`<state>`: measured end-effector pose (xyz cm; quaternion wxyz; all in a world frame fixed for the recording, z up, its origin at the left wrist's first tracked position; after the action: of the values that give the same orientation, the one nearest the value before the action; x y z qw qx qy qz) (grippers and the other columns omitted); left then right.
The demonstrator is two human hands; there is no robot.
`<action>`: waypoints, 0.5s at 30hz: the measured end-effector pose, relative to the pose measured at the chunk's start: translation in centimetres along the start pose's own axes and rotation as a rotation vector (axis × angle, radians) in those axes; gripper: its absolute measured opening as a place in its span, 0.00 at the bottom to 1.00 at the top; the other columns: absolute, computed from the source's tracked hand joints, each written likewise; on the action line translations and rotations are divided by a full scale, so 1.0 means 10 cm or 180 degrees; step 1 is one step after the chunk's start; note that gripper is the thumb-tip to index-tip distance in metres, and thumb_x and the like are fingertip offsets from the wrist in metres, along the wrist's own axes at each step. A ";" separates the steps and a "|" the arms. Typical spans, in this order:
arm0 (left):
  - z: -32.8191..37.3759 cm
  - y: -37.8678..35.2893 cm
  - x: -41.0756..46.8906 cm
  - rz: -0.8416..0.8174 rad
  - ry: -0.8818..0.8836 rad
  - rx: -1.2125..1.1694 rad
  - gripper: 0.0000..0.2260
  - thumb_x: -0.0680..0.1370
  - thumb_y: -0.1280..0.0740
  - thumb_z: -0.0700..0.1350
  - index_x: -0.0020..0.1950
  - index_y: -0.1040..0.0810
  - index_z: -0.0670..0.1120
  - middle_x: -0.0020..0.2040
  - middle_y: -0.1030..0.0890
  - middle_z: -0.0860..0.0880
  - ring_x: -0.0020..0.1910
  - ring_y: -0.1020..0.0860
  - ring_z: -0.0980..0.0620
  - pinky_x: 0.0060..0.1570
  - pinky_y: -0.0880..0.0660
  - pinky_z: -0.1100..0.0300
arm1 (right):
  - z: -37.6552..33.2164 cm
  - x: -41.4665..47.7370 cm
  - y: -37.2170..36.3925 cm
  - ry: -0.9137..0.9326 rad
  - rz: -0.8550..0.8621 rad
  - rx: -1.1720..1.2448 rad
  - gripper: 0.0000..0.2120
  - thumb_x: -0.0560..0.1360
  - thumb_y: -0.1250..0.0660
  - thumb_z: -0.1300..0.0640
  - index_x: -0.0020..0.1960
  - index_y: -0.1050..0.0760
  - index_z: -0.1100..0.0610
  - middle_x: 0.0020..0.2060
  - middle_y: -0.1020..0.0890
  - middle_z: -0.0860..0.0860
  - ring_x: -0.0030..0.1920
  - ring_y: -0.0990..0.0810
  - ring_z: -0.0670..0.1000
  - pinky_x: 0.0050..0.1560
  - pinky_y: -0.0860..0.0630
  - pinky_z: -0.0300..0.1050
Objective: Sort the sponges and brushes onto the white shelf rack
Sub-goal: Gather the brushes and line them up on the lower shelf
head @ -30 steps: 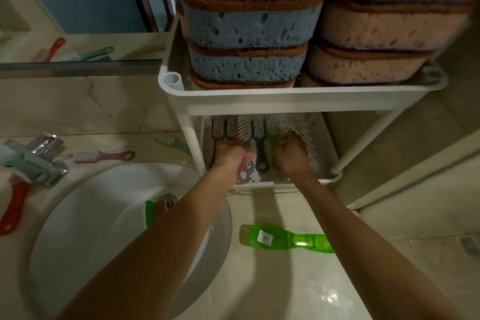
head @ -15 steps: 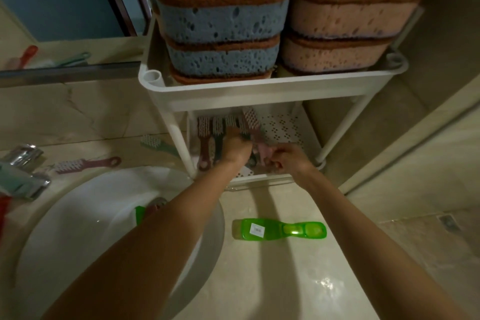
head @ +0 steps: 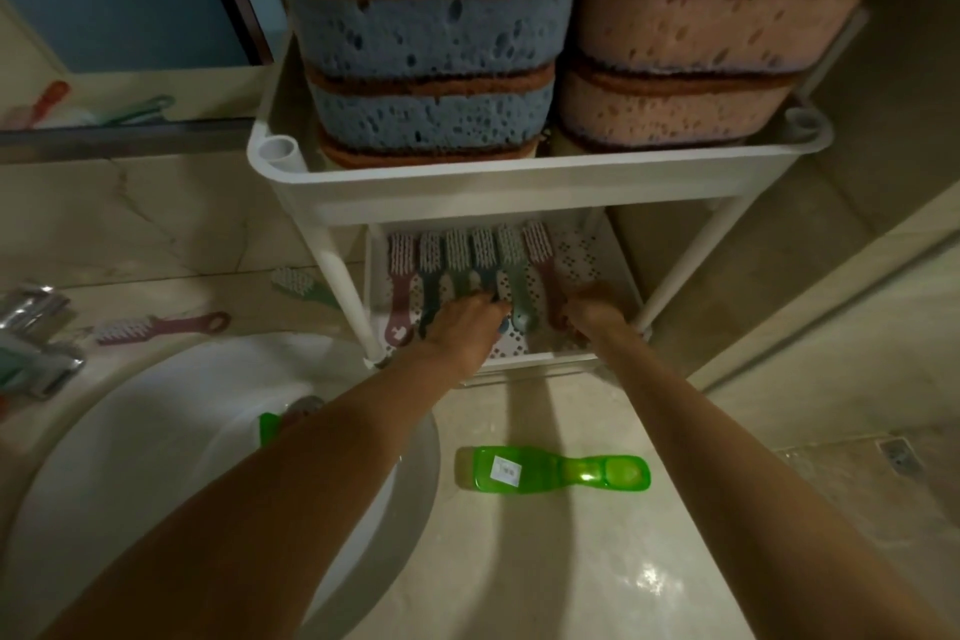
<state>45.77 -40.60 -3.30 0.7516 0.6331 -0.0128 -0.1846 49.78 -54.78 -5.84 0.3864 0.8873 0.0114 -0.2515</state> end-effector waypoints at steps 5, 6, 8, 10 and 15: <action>-0.02 -0.04 0.05 0.0039 0.0042 -0.0096 0.17 0.79 0.39 0.41 0.68 0.29 0.44 0.66 0.26 0.42 0.61 0.25 0.42 0.60 0.26 0.50 | -0.08 -0.03 -0.06 0.0537 0.0103 -0.1063 0.16 0.77 0.38 0.59 0.63 0.30 0.65 0.62 0.26 0.61 0.63 0.27 0.59 0.65 0.32 0.48; -0.03 -0.04 0.05 0.0053 0.0065 -0.0149 0.17 0.79 0.38 0.42 0.68 0.29 0.44 0.67 0.26 0.43 0.62 0.25 0.42 0.60 0.27 0.50 | -0.08 -0.03 -0.07 0.0635 0.0167 -0.1192 0.18 0.76 0.37 0.58 0.64 0.31 0.64 0.63 0.27 0.60 0.63 0.28 0.59 0.65 0.33 0.49; -0.03 -0.04 0.04 0.0074 0.0099 -0.0223 0.18 0.79 0.38 0.42 0.68 0.29 0.45 0.67 0.27 0.44 0.62 0.25 0.42 0.61 0.27 0.50 | -0.07 0.00 -0.09 0.0672 0.0259 -0.1206 0.20 0.75 0.35 0.58 0.65 0.32 0.62 0.63 0.27 0.60 0.63 0.28 0.59 0.64 0.31 0.50; -0.04 -0.04 0.04 0.0101 0.0130 -0.0327 0.18 0.78 0.37 0.41 0.68 0.28 0.45 0.67 0.27 0.44 0.62 0.25 0.42 0.61 0.26 0.50 | -0.07 -0.02 -0.10 0.0713 0.0316 -0.1226 0.19 0.75 0.36 0.59 0.64 0.31 0.62 0.62 0.26 0.60 0.62 0.28 0.59 0.64 0.31 0.50; -0.05 -0.05 0.06 0.0098 0.0258 -0.0496 0.18 0.78 0.36 0.40 0.68 0.28 0.45 0.65 0.25 0.44 0.61 0.24 0.42 0.61 0.26 0.50 | -0.05 -0.03 -0.12 0.0824 0.0358 -0.1359 0.19 0.78 0.41 0.59 0.67 0.35 0.61 0.64 0.28 0.60 0.65 0.31 0.59 0.64 0.35 0.48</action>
<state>46.33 -40.38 -4.06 0.8012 0.5794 0.0223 -0.1476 49.48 -53.56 -6.27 0.5737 0.8097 0.0643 -0.1058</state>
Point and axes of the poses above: each hand's wrist, its own x-axis towards the middle knuckle, its own y-axis out of the back of the hand, z = x × y, the point moved 5 cm from there along x, towards the middle knuckle
